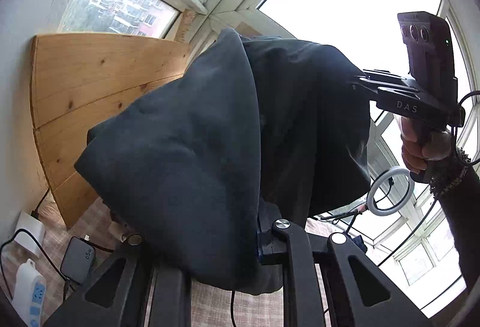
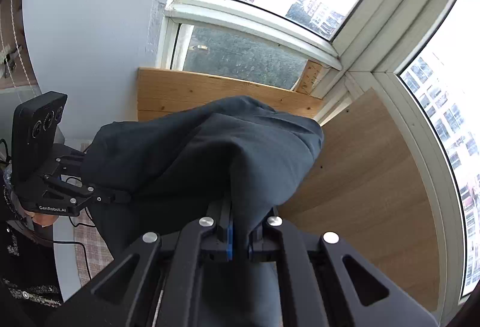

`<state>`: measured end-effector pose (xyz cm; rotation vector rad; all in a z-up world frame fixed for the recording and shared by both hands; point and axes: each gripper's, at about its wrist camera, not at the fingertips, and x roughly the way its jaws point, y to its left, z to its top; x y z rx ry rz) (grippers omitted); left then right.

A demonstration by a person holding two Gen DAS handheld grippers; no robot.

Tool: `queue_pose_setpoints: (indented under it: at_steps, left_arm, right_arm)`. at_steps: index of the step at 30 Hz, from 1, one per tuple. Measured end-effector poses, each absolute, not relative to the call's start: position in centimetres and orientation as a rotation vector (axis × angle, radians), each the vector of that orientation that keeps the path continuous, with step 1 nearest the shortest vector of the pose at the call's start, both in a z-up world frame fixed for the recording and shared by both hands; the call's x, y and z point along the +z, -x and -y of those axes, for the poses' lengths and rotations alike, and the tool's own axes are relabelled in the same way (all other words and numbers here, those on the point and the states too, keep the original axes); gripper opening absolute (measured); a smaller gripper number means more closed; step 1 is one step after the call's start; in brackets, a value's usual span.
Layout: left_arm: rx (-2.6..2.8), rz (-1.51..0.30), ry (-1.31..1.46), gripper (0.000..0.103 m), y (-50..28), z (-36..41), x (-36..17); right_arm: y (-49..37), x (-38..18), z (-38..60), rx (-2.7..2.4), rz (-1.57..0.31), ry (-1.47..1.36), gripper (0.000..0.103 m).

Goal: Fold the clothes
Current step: 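Lift the folded trousers with both grippers and carry them to the clothes stack, then lower the trousers onto the clothes stack and open both grippers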

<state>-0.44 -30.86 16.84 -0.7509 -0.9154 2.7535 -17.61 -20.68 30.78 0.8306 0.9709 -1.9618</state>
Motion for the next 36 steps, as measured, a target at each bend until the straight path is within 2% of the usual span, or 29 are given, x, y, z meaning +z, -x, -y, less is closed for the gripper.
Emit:
queue_pose_setpoints:
  at_steps: [2,4,5,8,9,11,12,13,15,20,26,27,28,29,30,33,36]
  left_arm:
    - [2.737,0.982,0.846,0.016,3.2,31.2,14.1]
    - [2.733,1.018,0.951,0.016,6.1,31.6,11.6]
    - [2.749,1.017,0.986,0.016,7.0,32.0,10.9]
    - [2.754,1.026,0.993,0.017,8.3,33.7,10.5]
    - [2.761,1.006,0.995,0.017,8.5,34.0,10.7]
    - [2.766,0.961,0.999,0.017,8.9,34.1,10.9]
    - [2.769,0.933,1.004,0.017,9.1,33.9,11.0]
    - [2.771,0.91,1.013,0.017,9.2,33.7,11.0]
    - [2.762,0.901,1.032,0.017,9.0,33.3,11.0]
    - [2.765,0.867,1.066,0.018,8.4,32.6,11.2]
    - [2.768,0.837,1.106,0.023,8.1,31.8,11.4]
    - [2.767,0.834,1.112,0.025,8.1,31.6,11.4]
    - [2.767,0.83,1.119,0.026,8.0,31.5,11.4]
    - [2.767,0.823,1.125,0.027,8.0,31.2,11.5]
    - [2.769,0.817,1.127,0.027,7.9,31.0,11.7]
    - [2.745,0.845,1.101,0.022,7.5,30.8,12.6]
    - [2.706,0.867,1.083,0.023,6.6,30.6,13.2]
  right_arm:
    - [21.2,28.9,22.3,-1.931,-1.053,-0.872,0.007]
    - [26.4,24.9,23.0,-1.957,-1.109,-0.982,0.013]
    - [29.0,22.8,23.3,-1.969,-1.136,-1.038,0.013]
    - [34.0,22.5,20.8,-2.069,-0.944,-1.113,0.016]
    - [34.8,23.2,19.2,-2.099,-0.82,-1.114,0.021]
    - [35.0,24.7,15.3,-2.144,-0.543,-1.083,0.039]
    - [34.3,24.8,13.5,-2.17,-0.428,-1.058,0.055]
    - [34.0,24.2,11.6,-2.179,-0.329,-1.068,0.062]
    - [33.8,22.4,7.9,-2.176,-0.138,-1.108,0.062]
    - [33.0,17.0,6.1,-2.157,0.021,-1.288,0.062]
    - [32.4,16.0,3.5,-2.109,0.367,-1.363,0.062]
    - [32.5,15.8,3.7,-2.085,0.381,-1.385,0.062]
    - [32.6,15.5,4.2,-2.064,0.38,-1.4,0.054]
    - [32.7,15.1,4.7,-2.044,0.378,-1.411,0.038]
    - [32.7,14.8,5.3,-2.025,0.376,-1.422,0.007]
    - [32.2,15.7,4.5,-2.11,0.374,-1.336,0.005]
    - [32.0,16.9,2.4,-2.24,0.327,-1.276,0.004]
